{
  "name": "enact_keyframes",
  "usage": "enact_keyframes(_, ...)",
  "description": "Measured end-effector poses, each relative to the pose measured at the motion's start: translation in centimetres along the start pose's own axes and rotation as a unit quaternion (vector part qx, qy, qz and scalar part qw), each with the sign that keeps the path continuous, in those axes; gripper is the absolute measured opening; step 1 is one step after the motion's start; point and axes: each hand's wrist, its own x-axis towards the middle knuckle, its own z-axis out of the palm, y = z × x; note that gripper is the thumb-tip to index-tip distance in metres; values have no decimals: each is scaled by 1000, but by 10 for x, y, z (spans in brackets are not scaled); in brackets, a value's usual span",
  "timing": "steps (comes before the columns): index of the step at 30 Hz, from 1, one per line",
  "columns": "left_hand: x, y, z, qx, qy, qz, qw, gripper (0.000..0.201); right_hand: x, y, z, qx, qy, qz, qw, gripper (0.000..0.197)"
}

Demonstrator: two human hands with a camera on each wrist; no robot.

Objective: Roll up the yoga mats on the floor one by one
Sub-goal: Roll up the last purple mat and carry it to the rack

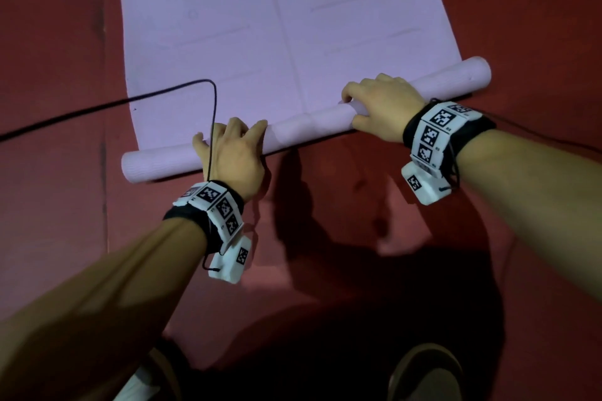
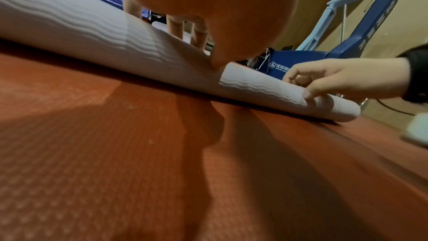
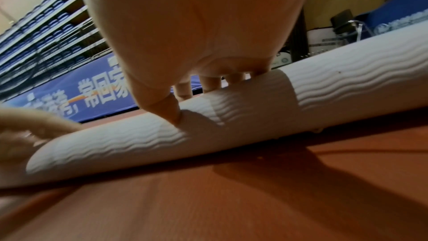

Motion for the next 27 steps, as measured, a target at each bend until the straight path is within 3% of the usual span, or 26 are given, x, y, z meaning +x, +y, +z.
enact_keyframes(5, 2, 12, 2, 5, -29, -14, 999, 55, 13, 2, -10, 54, -35, 25, 998, 33)
enact_keyframes(10, 12, 20, 3, 40, -48, -3, 998, 49, 19, 3, -14, 91, -50, 45, 994, 30)
enact_keyframes(14, 18, 38, 10, 71, -74, -33, 994, 43, 17, 3, -11, 84, -39, 40, 995, 30)
enact_keyframes(18, 21, 33, 15, 50, -57, -15, 997, 50, 15, 2, -8, 88, -12, 33, 995, 31)
enact_keyframes(23, 28, 25, 9, 27, -36, 3, 999, 67, 9, -10, -8, 20, 19, 29, 999, 32)
enact_keyframes(27, 30, 22, 7, 31, -41, 8, 999, 53, -8, -29, 10, -69, 120, 2, 990, 31)
